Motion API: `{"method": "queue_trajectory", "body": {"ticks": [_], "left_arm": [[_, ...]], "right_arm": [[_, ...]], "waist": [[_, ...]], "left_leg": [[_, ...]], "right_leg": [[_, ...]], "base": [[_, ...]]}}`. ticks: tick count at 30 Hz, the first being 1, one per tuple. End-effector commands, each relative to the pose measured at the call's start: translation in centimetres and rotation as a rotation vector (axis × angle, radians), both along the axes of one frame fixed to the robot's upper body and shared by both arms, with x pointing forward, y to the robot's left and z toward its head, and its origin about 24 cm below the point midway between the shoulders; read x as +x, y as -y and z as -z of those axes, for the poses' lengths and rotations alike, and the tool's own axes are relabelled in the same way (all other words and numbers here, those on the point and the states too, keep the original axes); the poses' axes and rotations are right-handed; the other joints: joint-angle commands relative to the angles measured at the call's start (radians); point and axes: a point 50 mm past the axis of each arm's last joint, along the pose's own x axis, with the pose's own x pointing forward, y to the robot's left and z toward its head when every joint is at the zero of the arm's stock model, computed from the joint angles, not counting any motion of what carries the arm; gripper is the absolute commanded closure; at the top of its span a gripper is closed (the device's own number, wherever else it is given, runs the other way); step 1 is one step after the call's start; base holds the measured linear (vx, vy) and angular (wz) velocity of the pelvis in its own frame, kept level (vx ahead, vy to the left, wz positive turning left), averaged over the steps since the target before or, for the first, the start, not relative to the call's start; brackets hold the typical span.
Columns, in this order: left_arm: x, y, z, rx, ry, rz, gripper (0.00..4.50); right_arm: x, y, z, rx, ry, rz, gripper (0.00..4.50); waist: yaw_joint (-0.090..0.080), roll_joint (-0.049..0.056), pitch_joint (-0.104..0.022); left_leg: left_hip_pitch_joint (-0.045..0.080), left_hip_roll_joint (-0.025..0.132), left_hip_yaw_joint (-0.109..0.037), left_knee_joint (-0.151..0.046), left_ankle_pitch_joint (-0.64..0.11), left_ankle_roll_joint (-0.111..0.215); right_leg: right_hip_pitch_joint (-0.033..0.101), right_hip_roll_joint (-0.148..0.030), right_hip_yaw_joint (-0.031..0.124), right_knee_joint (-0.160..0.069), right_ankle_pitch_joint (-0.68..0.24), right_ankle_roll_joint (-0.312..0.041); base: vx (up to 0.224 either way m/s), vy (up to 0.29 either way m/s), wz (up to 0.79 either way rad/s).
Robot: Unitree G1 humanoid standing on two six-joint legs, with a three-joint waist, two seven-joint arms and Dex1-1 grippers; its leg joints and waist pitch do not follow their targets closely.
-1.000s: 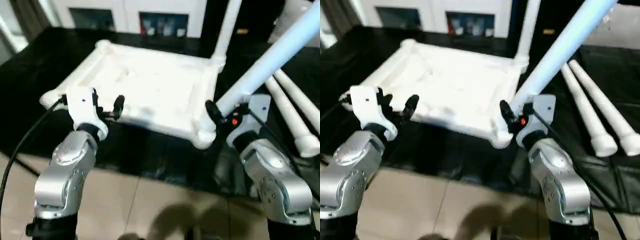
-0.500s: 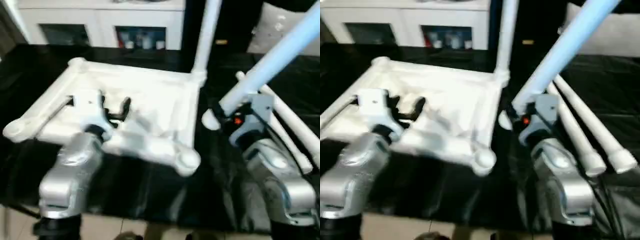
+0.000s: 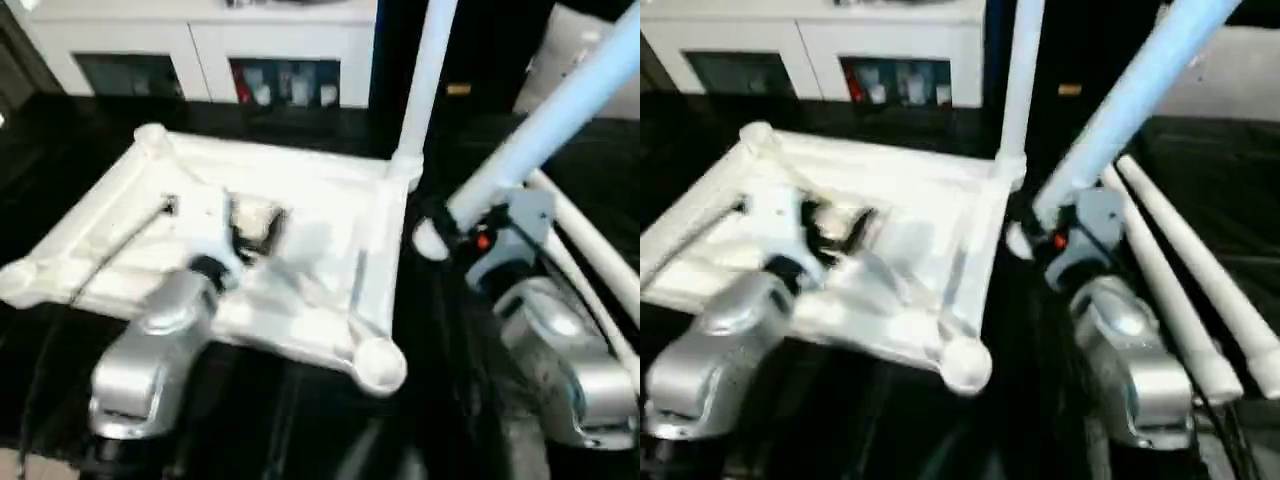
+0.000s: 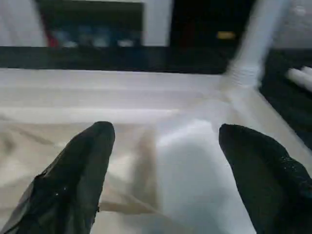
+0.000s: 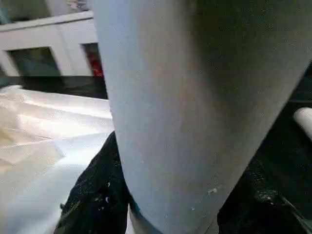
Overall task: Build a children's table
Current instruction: Move to table
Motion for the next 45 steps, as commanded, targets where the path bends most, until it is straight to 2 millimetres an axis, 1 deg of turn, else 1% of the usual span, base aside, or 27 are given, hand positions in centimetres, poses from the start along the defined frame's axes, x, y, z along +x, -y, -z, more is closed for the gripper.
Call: {"method": "queue_trajectory", "body": {"ticks": [1,2,3,4,5,8,10,11,12,15,19,25,27,28,29,30,31,32,33,34,35,36,37,38,39,41,45], "left_arm": [[-0.3,-0.7,0.0,0.021,0.012,0.002,0.64],[-0.3,-0.7,0.0,0.022,0.011,0.003,0.64],[-0.4,-0.6,0.2,0.029,0.003,0.015,0.64],[-0.4,-0.6,0.2,0.030,0.003,0.016,0.64],[-0.4,-0.6,0.2,0.031,0.003,0.018,0.64],[-0.5,-0.8,0.5,0.037,0.004,0.014,0.64],[-0.5,-0.8,0.7,0.040,0.002,0.012,0.64],[-0.5,-0.7,0.8,0.038,-0.001,0.017,0.64],[-0.6,-0.7,0.9,0.038,-0.004,0.025,0.64],[-0.7,-0.7,1.0,0.058,-0.002,0.049,0.64],[-0.8,-0.6,1.0,0.053,0.000,0.058,0.64],[-1.1,-0.2,1.2,0.064,0.005,0.106,0.64],[-1.1,-0.1,1.3,0.065,0.008,0.115,0.64],[-1.0,-0.1,1.6,0.047,-0.024,0.095,0.64],[-0.9,-0.2,1.6,0.049,-0.028,0.082,0.64],[-0.9,-0.2,1.6,0.049,-0.027,0.082,0.64],[-0.8,-0.2,1.6,0.051,-0.019,0.082,0.64],[-0.6,-0.2,1.5,0.074,-0.008,0.074,0.64],[-0.5,-0.2,1.6,0.089,-0.007,0.065,0.64],[-0.4,-0.2,1.6,0.085,-0.008,0.052,0.64],[-0.3,-0.2,1.6,0.053,-0.009,0.030,0.64],[-0.3,-0.2,1.6,0.049,-0.010,0.025,0.64],[-0.2,-0.1,1.6,0.050,-0.013,0.026,0.64],[-0.2,0.0,1.6,0.056,-0.014,0.031,0.64],[-0.2,0.0,1.6,0.057,-0.014,0.033,0.64],[-0.3,0.2,1.6,0.064,-0.015,0.046,0.64],[-0.4,0.2,1.7,0.057,-0.012,0.045,0.64]], "right_arm": [[-0.1,-0.2,-0.3,0.002,0.022,-0.009,2.60],[-0.1,-0.2,-0.3,0.002,0.022,-0.009,2.60],[-0.2,-0.1,-0.2,0.006,0.021,-0.005,2.60],[-0.2,-0.1,-0.2,0.007,0.021,-0.005,2.60],[-0.2,-0.1,-0.2,0.006,0.019,-0.004,2.60],[-0.2,-0.1,0.1,-0.002,0.010,-0.014,2.60],[-0.3,-0.2,0.2,-0.008,0.005,-0.025,2.60],[-0.2,-0.2,0.2,-0.012,0.002,-0.031,2.60],[-0.2,-0.2,0.2,-0.017,0.001,-0.035,2.60],[-0.1,-0.2,0.3,-0.026,-0.002,-0.045,2.60],[-0.1,-0.1,0.4,-0.030,-0.006,-0.052,2.60],[-0.5,-0.4,0.8,-0.016,-0.018,-0.059,2.60],[-0.6,-0.4,1.0,-0.026,-0.027,-0.052,2.60],[-0.6,-0.2,1.2,-0.017,-0.045,-0.040,2.60],[-0.6,-0.2,1.3,-0.011,-0.055,-0.036,2.60],[-0.6,-0.2,1.3,-0.011,-0.055,-0.036,2.60],[-0.6,-0.2,1.4,-0.012,-0.057,-0.037,2.60],[-0.6,-0.2,1.3,-0.022,-0.044,-0.039,2.60],[-0.6,-0.2,1.2,-0.021,-0.039,-0.039,2.60],[-0.6,-0.2,1.2,-0.024,-0.035,-0.039,2.60],[-0.6,-0.2,1.2,-0.023,-0.034,-0.038,2.60],[-0.6,-0.2,1.2,-0.025,-0.036,-0.035,2.60],[-0.6,-0.1,1.2,-0.027,-0.039,-0.030,2.60],[-0.6,0.0,1.3,-0.030,-0.041,-0.020,2.60],[-0.6,0.0,1.3,-0.030,-0.041,-0.018,2.60],[-0.6,0.1,1.3,-0.028,-0.044,-0.010,2.60],[-0.7,0.2,1.4,-0.028,-0.047,-0.010,2.60]], "waist": [[0.012,-0.009,-0.077],[0.008,-0.002,-0.073],[-0.002,0.005,-0.061],[-0.001,0.009,-0.057],[-0.010,0.006,-0.040],[-0.021,-0.006,-0.020],[-0.024,-0.007,-0.026],[-0.028,-0.019,-0.037],[-0.029,-0.014,-0.038],[-0.032,-0.016,-0.041],[-0.038,-0.023,-0.040],[-0.045,-0.008,-0.038],[-0.045,0.003,-0.033],[-0.039,0.014,-0.034],[-0.035,0.006,-0.039],[0.050,0.012,-0.030],[0.119,0.001,-0.027],[0.109,-0.077,-0.039],[0.114,-0.088,-0.056],[0.096,-0.082,-0.060],[0.131,-0.070,-0.054],[0.144,-0.038,-0.065],[0.134,-0.026,-0.070],[0.109,-0.030,-0.065],[0.101,-0.005,-0.098],[0.074,0.017,-0.101],[0.045,0.006,-0.095]], "left_leg": [[0.007,0.066,-0.018,-0.053,0.079,0.026],[0.012,0.078,-0.023,-0.061,0.037,0.016],[0.019,0.105,-0.027,-0.083,-0.102,-0.001],[0.029,0.114,-0.027,-0.087,-0.157,-0.003],[0.044,0.119,-0.018,-0.098,-0.311,-0.021],[0.069,0.111,-0.021,-0.103,-0.535,-0.080],[0.063,0.109,-0.025,-0.106,-0.517,-0.084],[0.052,0.113,-0.027,-0.112,-0.485,-0.079],[0.049,0.118,-0.028,-0.120,-0.472,-0.079],[0.050,0.125,-0.027,-0.131,-0.487,-0.081],[0.061,0.119,-0.015,-0.122,-0.497,-0.076],[0.070,0.122,-0.019,-0.129,-0.609,-0.092],[0.049,0.134,-0.021,-0.171,-0.719,-0.109],[0.031,0.142,-0.014,-0.199,-0.756,-0.114],[0.091,0.186,0.075,-0.210,-0.772,-0.086],[0.014,0.258,0.166,-0.293,-0.807,-0.046],[-0.008,0.284,0.219,-0.292,-0.770,-0.021],[0.041,0.200,0.202,-0.085,-0.529,-0.066],[0.123,0.152,0.151,0.093,-0.286,-0.064],[-0.019,0.066,0.029,0.156,-0.062,0.042],[-0.033,0.067,-0.005,0.117,-0.030,0.024],[0.011,0.090,-0.023,0.052,-0.057,0.004],[0.033,0.106,-0.021,0.003,-0.055,-0.007],[0.060,0.117,0.000,-0.052,-0.109,-0.014],[0.081,0.131,-0.009,-0.060,-0.092,-0.029],[0.062,0.141,-0.010,-0.082,-0.087,-0.057],[0.040,0.124,0.003,-0.093,-0.121,-0.089]], "right_leg": [[0.103,-0.069,0.027,-0.072,0.497,-0.047],[0.100,-0.065,0.021,-0.080,0.376,-0.082],[0.096,-0.061,0.021,-0.102,0.031,-0.174],[0.086,-0.063,0.024,-0.113,-0.058,-0.197],[0.072,-0.060,0.024,-0.133,-0.262,-0.212],[0.054,-0.074,0.012,-0.181,-0.681,-0.094],[0.063,-0.079,0.005,-0.191,-0.721,-0.053],[0.080,-0.081,-0.002,-0.189,-0.676,-0.050],[0.083,-0.079,-0.003,-0.187,-0.614,-0.056],[0.084,-0.078,-0.005,-0.183,-0.520,-0.087],[0.073,-0.086,-0.009,-0.197,-0.584,-0.087],[0.071,-0.077,-0.042,-0.211,-0.642,-0.043],[0.093,-0.052,-0.062,-0.178,-0.603,-0.031],[0.112,-0.041,-0.065,-0.137,-0.550,-0.041],[0.078,0.000,-0.058,-0.092,-0.464,-0.025],[0.135,0.001,-0.071,0.124,-0.312,-0.045],[0.143,-0.009,-0.048,0.177,-0.310,-0.043],[0.072,-0.070,0.086,0.015,-0.860,0.118],[-0.059,-0.150,0.149,-0.182,-1.127,0.179],[0.063,-0.158,0.216,-0.181,-1.118,0.184],[0.071,-0.140,0.208,-0.160,-0.886,0.185],[0.068,-0.118,0.189,-0.122,-0.641,0.037],[0.067,-0.084,0.149,-0.104,-0.499,-0.043],[0.038,0.004,0.077,-0.084,-0.316,-0.109],[0.045,-0.007,0.068,-0.063,-0.206,-0.126],[0.063,-0.020,0.044,-0.070,0.014,-0.161],[0.087,-0.039,0.048,-0.090,0.048,-0.170]], "base": [[-0.055,-0.050,0.01],[-0.078,-0.021,-0.06],[-0.078,-0.021,-0.06],[-0.058,-0.010,0.03],[-0.063,0.001,0.10],[-0.081,0.009,0.04],[-0.089,0.015,-0.04],[-0.071,0.025,-0.11],[-0.071,0.025,-0.11],[-0.057,0.034,-0.06],[0.000,0.000,0.00],[0.000,0.000,0.00],[0.000,0.000,0.00],[0.000,0.000,0.00],[-0.060,-0.040,-0.14],[-0.060,-0.040,-0.14],[-0.052,-0.124,-0.31],[0.008,-0.194,-0.15],[0.008,-0.194,-0.15],[0.084,-0.139,-0.03],[0.057,-0.044,0.10],[0.057,-0.044,0.10],[-0.008,0.013,0.22],[-0.036,0.047,0.23],[-0.036,0.047,0.23],[-0.012,0.077,0.07],[0.007,0.075,-0.01]]}}
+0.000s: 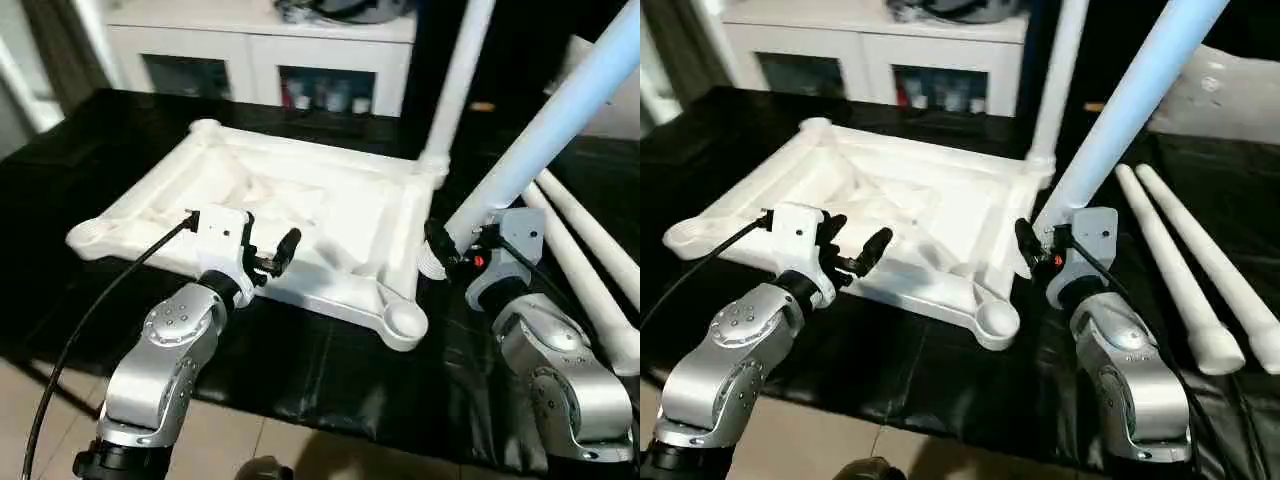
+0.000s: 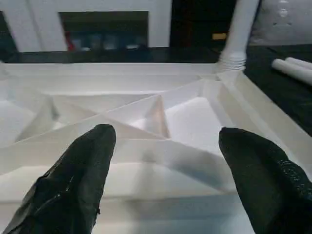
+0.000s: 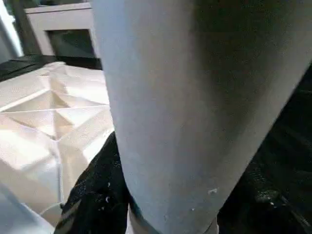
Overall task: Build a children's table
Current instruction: Move to table
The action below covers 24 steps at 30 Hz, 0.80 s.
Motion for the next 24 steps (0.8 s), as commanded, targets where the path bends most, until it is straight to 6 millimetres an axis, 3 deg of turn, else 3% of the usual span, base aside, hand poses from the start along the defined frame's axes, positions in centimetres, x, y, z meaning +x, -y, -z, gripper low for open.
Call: {"method": "queue_trajectory", "body": {"ticks": [1,5,7,8,9,10,11,12,13,14,15,16,17,18,19,20,21,22,23,24], "left_arm": [[0.08,-0.23,-0.04,0.006,0.008,-0.031,0.64],[0.26,-0.52,-0.19,-0.008,0.019,-0.056,0.64],[0.37,-0.61,-0.28,-0.029,0.018,-0.065,0.64],[0.43,-0.66,-0.30,-0.038,0.015,-0.073,0.64],[0.49,-0.68,-0.34,-0.046,0.014,-0.076,0.64],[0.49,-0.68,-0.34,-0.046,0.014,-0.076,0.64],[0.54,-0.63,-0.33,-0.034,0.014,-0.079,0.64],[0.63,-0.60,-0.36,0.002,0.022,-0.081,0.64],[0.77,-0.47,-0.34,0.056,0.032,-0.084,0.64],[0.83,-0.40,-0.33,0.071,0.034,-0.082,0.64],[0.86,-0.34,-0.32,0.072,0.034,-0.079,0.64],[0.87,-0.31,-0.32,0.071,0.033,-0.078,0.64],[0.94,-0.30,-0.36,0.035,0.024,-0.088,0.64],[0.98,-0.29,-0.44,0.012,0.023,-0.092,0.64],[1.00,-0.28,-0.48,0.005,0.023,-0.094,0.64],[0.98,-0.28,-0.37,0.008,0.016,-0.090,0.64],[0.97,-0.28,-0.33,0.010,0.013,-0.089,0.64],[0.93,-0.31,-0.17,0.017,0.006,-0.085,0.64],[0.92,-0.30,-0.11,0.017,0.004,-0.067,0.64],[0.93,-0.30,-0.11,0.016,0.004,-0.062,0.64]], "right_arm": [[0.03,0.21,-0.49,-0.005,0.022,0.013,2.60],[0.07,0.15,-0.53,-0.007,0.023,0.010,2.60],[0.14,0.08,-0.51,-0.018,0.016,0.007,2.60],[0.17,0.04,-0.47,-0.022,0.010,0.006,2.60],[0.23,0.05,-0.34,-0.006,-0.007,0.012,2.60],[0.23,0.05,-0.34,-0.006,-0.007,0.012,2.60],[0.30,0.16,-0.38,-0.006,-0.004,0.020,2.60],[0.34,0.25,-0.41,-0.007,0.000,0.028,2.60],[0.39,0.43,-0.47,-0.013,0.008,0.043,2.60],[0.40,0.49,-0.48,-0.014,0.009,0.050,2.60],[0.41,0.53,-0.48,-0.014,0.009,0.054,2.60],[0.41,0.55,-0.47,-0.014,0.008,0.057,2.60],[0.41,0.55,-0.48,-0.010,0.007,0.058,2.60],[0.39,0.53,-0.49,-0.007,0.008,0.057,2.60],[0.39,0.51,-0.51,-0.005,0.008,0.057,2.60],[0.36,0.44,-0.56,-0.003,0.011,0.052,2.60],[0.36,0.42,-0.57,-0.003,0.012,0.051,2.60],[0.36,0.38,-0.64,-0.003,0.016,0.047,2.60],[0.43,0.35,-0.80,-0.009,0.026,0.036,2.60],[0.45,0.35,-0.83,-0.011,0.027,0.033,2.60]], "waist": [[-0.014,-0.006,-0.056],[-0.032,-0.016,-0.049],[-0.036,-0.023,-0.046],[-0.030,-0.029,-0.049],[-0.022,-0.022,-0.057],[-0.005,-0.040,-0.058],[0.022,-0.049,-0.048],[0.033,-0.044,-0.044],[0.028,-0.037,-0.033],[-0.001,0.001,-0.042],[-0.027,0.016,-0.054],[-0.042,0.031,-0.061],[-0.055,0.052,-0.052],[-0.061,0.049,-0.052],[-0.067,0.048,-0.057],[-0.061,0.032,-0.062],[-0.057,-0.001,-0.070],[-0.047,-0.008,-0.074],[-0.021,-0.037,-0.075],[-0.022,-0.046,-0.067]], "left_leg": [[0.013,0.064,-0.025,-0.106,-0.114,-0.055],[0.012,0.058,-0.016,-0.107,-0.139,-0.031],[0.006,0.050,-0.008,-0.103,-0.137,-0.001],[-0.004,0.040,-0.001,-0.089,-0.114,0.054],[0.029,0.037,0.029,-0.029,-0.114,0.049],[0.021,0.025,0.027,-0.012,-0.129,0.045],[-0.025,0.018,-0.004,0.022,-0.127,0.045],[-0.038,0.021,-0.026,0.039,-0.134,0.047],[-0.017,0.028,-0.036,-0.026,-0.107,-0.009],[0.005,0.052,-0.066,-0.134,-0.082,0.001],[0.071,0.095,-0.092,-0.142,-0.199,-0.056],[0.080,0.119,-0.123,-0.156,-0.216,-0.116],[0.077,0.155,-0.152,-0.172,-0.190,-0.171],[0.079,0.175,-0.160,-0.172,-0.131,-0.165],[0.069,0.175,-0.163,-0.160,0.066,-0.094],[0.066,0.155,-0.138,-0.129,0.192,0.032],[0.037,0.087,-0.092,-0.081,0.224,0.087],[0.001,0.039,-0.055,-0.061,0.238,0.098],[-0.017,0.007,-0.023,-0.058,0.138,0.107],[-0.020,0.012,-0.023,-0.069,0.087,0.101]], "right_leg": [[0.043,-0.071,0.024,-0.064,0.049,-0.160],[0.046,-0.079,0.033,-0.084,-0.036,-0.158],[0.052,-0.090,0.043,-0.095,-0.087,-0.157],[0.064,-0.117,0.063,-0.110,-0.132,-0.164],[0.037,-0.121,0.150,-0.155,-0.275,-0.142],[0.059,-0.126,0.191,-0.158,-0.330,-0.130],[0.099,-0.157,0.254,-0.168,-0.408,-0.119],[0.107,-0.174,0.281,-0.174,-0.453,-0.116],[0.069,-0.075,0.239,-0.158,-0.472,-0.100],[0.027,0.011,0.083,-0.074,-0.257,-0.107],[-0.013,0.015,0.041,-0.035,-0.115,-0.088],[-0.004,0.014,0.023,-0.012,-0.064,-0.082],[-0.013,0.004,-0.004,0.008,-0.043,-0.041],[-0.021,-0.004,-0.014,0.019,-0.024,-0.031],[-0.015,-0.016,-0.024,0.032,-0.016,-0.027],[-0.004,-0.043,-0.015,-0.002,0.011,-0.036],[0.031,-0.083,0.010,-0.060,0.147,-0.096],[0.060,-0.109,0.017,-0.066,0.259,-0.144],[0.073,-0.124,0.041,-0.075,0.392,-0.122],[0.076,-0.124,0.037,-0.079,0.367,-0.097]], "base": [[0.000,0.000,0.00],[0.000,0.000,0.00],[0.000,0.000,0.00],[0.000,0.000,0.00],[0.000,0.000,0.00],[-0.021,0.021,-0.21],[0.004,0.086,-0.55],[0.004,0.086,-0.55],[0.012,0.126,-0.70],[0.038,0.161,-0.30],[0.038,0.161,-0.30],[0.019,0.167,0.08],[-0.010,0.114,0.10],[-0.010,0.114,0.10],[0.000,0.000,0.00],[0.000,0.000,0.00],[0.000,0.000,0.00],[-0.044,-0.078,-0.02],[-0.061,-0.103,-0.03],[-0.061,-0.103,-0.03]]}}
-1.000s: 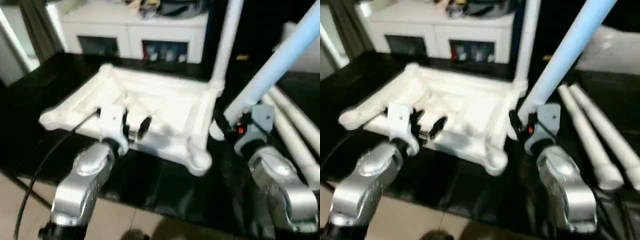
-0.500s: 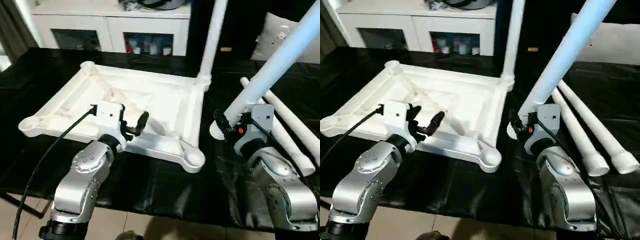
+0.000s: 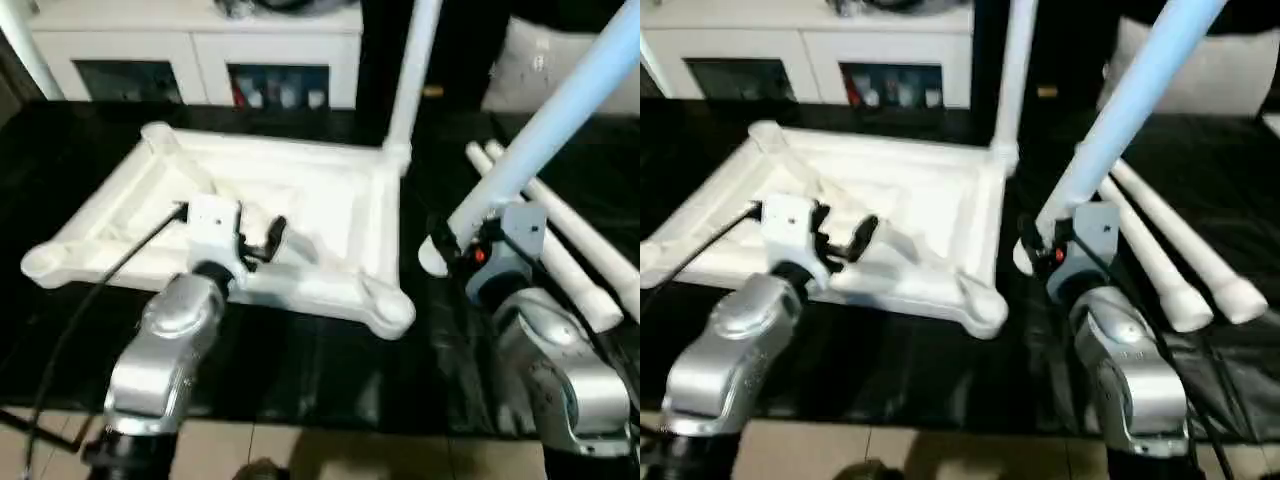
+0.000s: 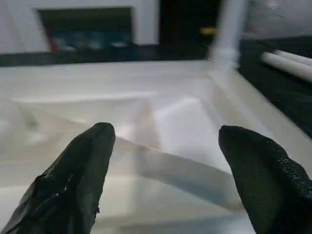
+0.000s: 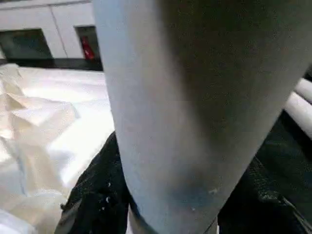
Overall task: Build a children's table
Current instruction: Move to table, then rotate table base
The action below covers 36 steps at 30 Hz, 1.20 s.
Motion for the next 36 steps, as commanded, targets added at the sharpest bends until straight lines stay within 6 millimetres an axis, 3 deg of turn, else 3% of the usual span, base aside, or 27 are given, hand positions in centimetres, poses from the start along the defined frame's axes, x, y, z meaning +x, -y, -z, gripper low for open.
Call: {"method": "queue_trajectory", "body": {"ticks": [1,3,4,6,7,8,9,10,11,12,13,15,18,19,20,21,22,23,24,26,27,29,30,33,35,36], "left_arm": [[0.1,-0.3,0.0,0.012,-0.006,0.032,0.64],[0.1,-0.2,0.0,0.037,-0.007,0.099,0.64],[0.1,0.0,0.1,0.071,-0.021,0.173,0.64],[0.0,0.2,0.3,0.117,-0.040,0.262,0.64],[-0.1,0.4,0.4,0.158,-0.055,0.334,0.64],[-0.1,0.4,0.6,0.201,-0.069,0.407,0.64],[-0.1,0.4,0.8,0.234,-0.081,0.466,0.64],[-0.1,0.4,0.9,0.250,-0.086,0.494,0.64],[0.0,0.4,1.0,0.272,-0.092,0.533,0.64],[0.1,0.4,1.1,0.295,-0.098,0.586,0.64],[0.3,0.3,1.2,0.318,-0.108,0.640,0.64],[0.6,0.3,1.4,0.360,-0.129,0.731,0.64],[1.3,0.3,1.6,0.420,-0.146,0.833,0.64],[1.8,0.3,1.6,0.440,-0.144,0.860,0.64],[2.2,0.4,1.5,0.454,-0.136,0.880,0.91],[2.6,0.6,1.5,0.467,-0.128,0.901,0.91],[2.9,0.8,1.4,0.471,-0.130,0.938,0.98],[3.1,0.9,1.4,0.479,-0.136,0.991,1.04],[3.2,1.1,1.4,0.486,-0.142,1.028,1.17],[3.4,1.1,1.5,0.503,-0.149,1.071,1.31],[3.7,1.2,1.6,0.525,-0.153,1.103,1.44],[4.4,1.5,1.8,0.549,-0.148,1.113,1.51],[4.7,1.6,1.8,0.559,-0.146,1.115,1.72],[5.2,1.9,2.1,0.586,-0.156,1.135,1.89],[5.3,1.9,2.3,0.596,-0.162,1.143,2.01],[5.4,1.9,2.4,0.600,-0.167,1.146,2.24]], "right_arm": [[0.1,0.1,-0.8,0.002,0.041,-0.016,2.60],[0.3,0.2,-1.0,0.010,0.056,-0.028,2.60],[0.4,0.4,-1.0,0.024,0.043,-0.037,2.61],[0.5,0.5,-0.9,0.037,0.028,-0.050,2.61],[0.6,0.7,-0.9,0.038,0.025,-0.059,2.61],[0.8,0.8,-1.1,0.036,0.033,-0.069,2.61],[0.9,1.0,-1.3,0.036,0.051,-0.078,2.61],[1.0,1.1,-1.4,0.053,0.053,-0.092,2.61],[1.0,1.1,-1.6,0.056,0.058,-0.108,2.61],[1.1,1.2,-1.8,0.065,0.069,-0.120,2.61],[1.1,1.2,-2.1,0.102,0.077,-0.144,2.61],[1.1,1.2,-2.4,0.129,0.085,-0.192,2.61],[1.2,1.4,-2.0,0.062,0.056,-0.227,2.61],[1.2,1.3,-1.9,0.053,0.045,-0.262,2.61],[1.2,1.2,-1.8,0.059,0.015,-0.284,2.61],[1.1,1.1,-1.7,0.063,0.003,-0.320,2.61],[1.0,1.0,-1.7,0.054,0.001,-0.351,2.61],[0.9,1.0,-1.6,0.031,0.000,-0.378,2.61],[0.8,1.0,-1.6,0.013,0.000,-0.396,2.61],[0.7,1.0,-1.6,-0.001,0.001,-0.413,2.61],[0.6,0.9,-1.6,0.005,0.002,-0.436,2.61],[0.4,0.8,-1.5,0.034,-0.019,-0.445,2.61],[0.4,0.8,-1.5,0.043,-0.021,-0.440,2.61],[0.4,0.9,-1.6,0.026,0.001,-0.437,2.61],[0.4,0.8,-1.6,0.025,0.002,-0.440,2.61],[0.3,0.8,-1.6,0.024,0.002,-0.443,2.61]], "waist": [[0.019,-0.031,-0.062],[0.010,-0.019,-0.044],[0.006,-0.022,-0.041],[0.000,-0.024,-0.027],[0.001,-0.020,-0.026],[-0.004,-0.020,-0.026],[-0.003,-0.018,-0.031],[-0.002,-0.016,-0.033],[-0.003,-0.016,-0.034],[-0.002,-0.008,-0.035],[-0.002,-0.009,-0.038],[-0.001,-0.012,-0.046],[0.002,-0.009,-0.050],[0.003,-0.004,-0.051],[0.002,-0.007,-0.053],[0.003,-0.007,-0.054],[0.004,-0.003,-0.053],[0.007,-0.004,-0.054],[0.009,0.001,-0.054],[0.009,-0.004,-0.054],[0.009,-0.002,-0.054],[0.010,-0.005,-0.051],[0.011,0.005,-0.052],[0.010,-0.003,-0.052],[0.010,0.004,-0.052],[0.010,0.000,-0.052]], "left_leg": [[0.010,0.039,-0.001,-0.052,-0.002,0.050],[0.021,0.066,-0.001,-0.076,-0.132,0.017],[0.025,0.071,-0.001,-0.082,-0.166,0.010],[0.046,0.080,0.004,-0.096,-0.315,-0.025],[0.050,0.083,0.002,-0.099,-0.336,-0.035],[0.046,0.086,-0.002,-0.105,-0.356,-0.050],[0.038,0.087,-0.004,-0.110,-0.340,-0.057],[0.041,0.091,-0.004,-0.111,-0.327,-0.059],[0.041,0.093,0.000,-0.111,-0.306,-0.056],[0.039,0.094,0.001,-0.113,-0.290,-0.050],[0.040,0.092,0.004,-0.111,-0.279,-0.049],[0.038,0.091,0.012,-0.107,-0.197,-0.026],[0.041,0.092,0.023,-0.100,-0.145,-0.013],[0.041,0.093,0.023,-0.098,-0.141,-0.013],[0.042,0.091,0.025,-0.096,-0.141,-0.005],[0.042,0.091,0.027,-0.094,-0.123,0.006],[0.041,0.090,0.026,-0.094,-0.125,0.012],[0.044,0.091,0.028,-0.092,-0.130,0.015],[0.043,0.094,0.027,-0.093,-0.134,0.013],[0.043,0.097,0.027,-0.094,-0.137,0.013],[0.044,0.097,0.029,-0.093,-0.150,0.015],[0.045,0.096,0.032,-0.093,-0.161,0.021],[0.045,0.098,0.030,-0.093,-0.161,0.018],[0.043,0.100,0.031,-0.093,-0.156,0.020],[0.044,0.100,0.031,-0.094,-0.164,0.020],[0.043,0.100,0.031,-0.093,-0.167,0.022]], "right_leg": [[0.071,-0.106,0.043,-0.087,0.237,-0.081],[0.046,-0.085,0.037,-0.109,-0.144,-0.100],[0.044,-0.083,0.038,-0.113,-0.221,-0.105],[0.019,-0.080,0.041,-0.129,-0.482,-0.092],[0.014,-0.082,0.043,-0.131,-0.514,-0.088],[0.016,-0.084,0.042,-0.129,-0.520,-0.083],[0.023,-0.085,0.040,-0.123,-0.460,-0.083],[0.021,-0.084,0.041,-0.118,-0.415,-0.089],[0.023,-0.083,0.042,-0.112,-0.322,-0.112],[0.027,-0.085,0.041,-0.109,-0.277,-0.130],[0.027,-0.083,0.040,-0.109,-0.251,-0.135],[0.035,-0.085,0.038,-0.100,-0.115,-0.168],[0.039,-0.086,0.037,-0.090,0.002,-0.204],[0.041,-0.088,0.036,-0.086,0.020,-0.213],[0.044,-0.088,0.036,-0.087,0.025,-0.221],[0.047,-0.089,0.036,-0.087,0.047,-0.233],[0.046,-0.088,0.036,-0.089,0.044,-0.235],[0.048,-0.092,0.036,-0.091,0.035,-0.241],[0.049,-0.095,0.037,-0.089,0.034,-0.250],[0.050,-0.097,0.036,-0.088,0.040,-0.261],[0.051,-0.098,0.036,-0.088,0.023,-0.271],[0.050,-0.099,0.037,-0.094,-0.016,-0.274],[0.051,-0.102,0.037,-0.092,-0.025,-0.279],[0.051,-0.102,0.036,-0.092,-0.021,-0.285],[0.049,-0.102,0.035,-0.094,-0.019,-0.288],[0.051,-0.103,0.036,-0.093,-0.012,-0.293]], "base": [[-0.064,-0.102,0.00],[-0.072,-0.075,0.02],[-0.064,-0.045,0.01],[-0.060,-0.029,0.02],[-0.065,-0.016,0.03],[-0.052,0.010,-0.06],[-0.052,0.010,-0.06],[0.000,0.000,0.00],[0.000,0.000,0.00],[0.000,0.000,0.00],[0.000,0.000,0.00],[0.000,0.000,0.00],[0.000,0.000,0.00],[0.000,0.000,0.00],[0.000,0.000,0.00],[0.000,0.000,0.00],[0.000,0.000,0.00],[0.000,0.000,0.00],[0.000,0.000,0.00],[0.000,0.000,0.00],[0.000,0.000,0.00],[0.000,0.000,0.00],[0.000,0.000,0.00],[0.000,0.000,0.00],[0.000,0.000,0.00],[0.000,0.000,0.00]]}}
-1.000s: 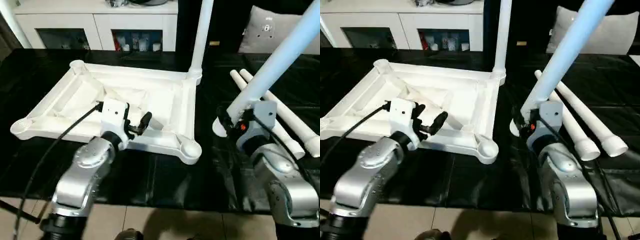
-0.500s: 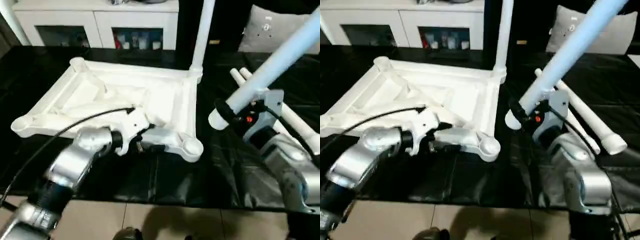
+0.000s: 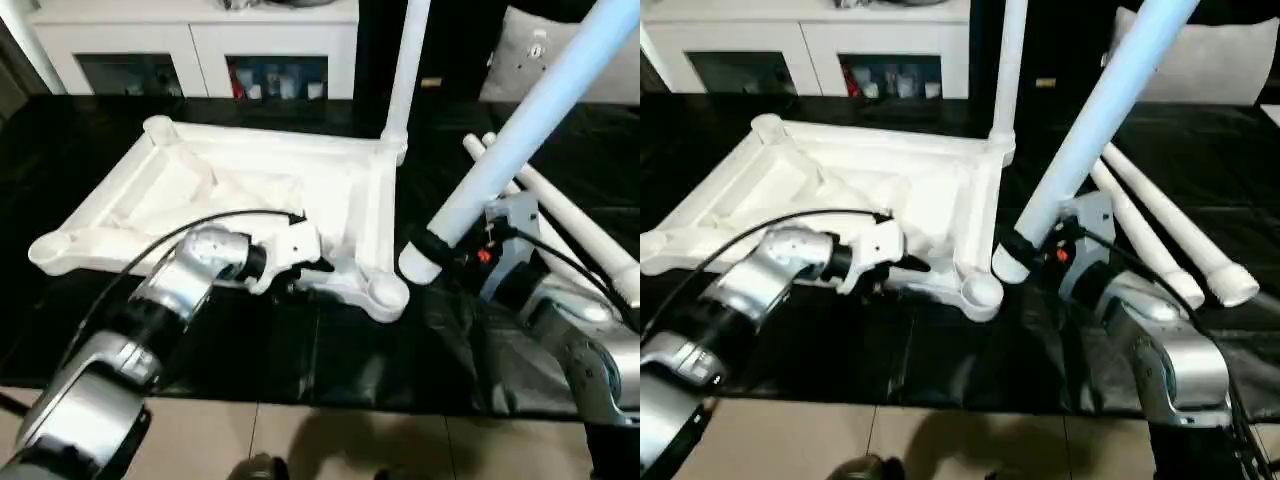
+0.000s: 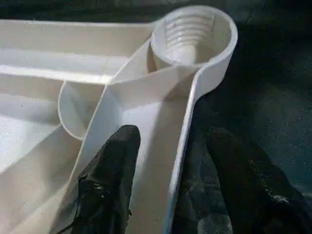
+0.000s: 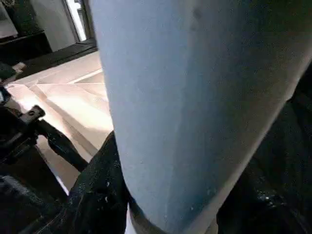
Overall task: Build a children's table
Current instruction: Rotate table base
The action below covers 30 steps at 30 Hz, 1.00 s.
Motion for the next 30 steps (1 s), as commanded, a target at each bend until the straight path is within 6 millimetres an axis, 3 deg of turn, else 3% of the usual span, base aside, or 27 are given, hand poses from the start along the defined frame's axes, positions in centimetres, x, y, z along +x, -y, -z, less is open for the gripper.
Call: {"method": "queue_trajectory", "body": {"ticks": [1,2,12,25,30], "left_arm": [[0.2,-0.1,0.1,0.033,0.004,0.022,2.24],[0.4,0.0,0.1,0.031,0.002,0.021,2.29],[1.0,0.3,0.3,0.008,-0.016,0.035,3.21],[1.3,0.2,0.4,0.018,-0.034,0.050,4.31],[1.5,-0.2,0.9,0.128,0.006,0.048,4.48]], "right_arm": [[-0.3,-0.1,-0.6,-0.001,0.036,-0.012,2.61],[-0.4,-0.1,-0.6,0.004,0.035,-0.014,2.61],[-0.6,-0.3,-0.5,0.022,0.034,-0.023,2.61],[-0.8,-0.5,-0.4,0.024,0.030,-0.028,2.61],[-0.7,-0.7,-0.5,0.023,0.032,-0.042,2.61]], "waist": [[0.008,-0.004,-0.071],[0.009,0.000,-0.071],[0.027,0.000,-0.070],[0.027,0.000,-0.068],[0.022,-0.002,-0.067]], "left_leg": [[0.027,0.076,-0.025,-0.069,-0.194,0.027],[0.028,0.075,-0.023,-0.067,-0.193,0.031],[0.030,0.081,-0.024,-0.068,-0.197,0.040],[0.029,0.083,-0.026,-0.071,-0.202,0.040],[0.026,0.082,-0.025,-0.071,-0.197,0.043]], "right_leg": [[0.052,-0.092,0.037,-0.075,-0.033,-0.270],[0.051,-0.092,0.037,-0.077,-0.033,-0.272],[0.049,-0.096,0.037,-0.075,-0.024,-0.288],[0.050,-0.099,0.038,-0.077,-0.035,-0.284],[0.053,-0.100,0.039,-0.077,-0.022,-0.284]], "base": [[0.000,0.000,0.00],[0.000,0.000,0.00],[0.000,0.000,0.00],[0.000,0.000,0.00],[0.000,0.000,0.00]]}}
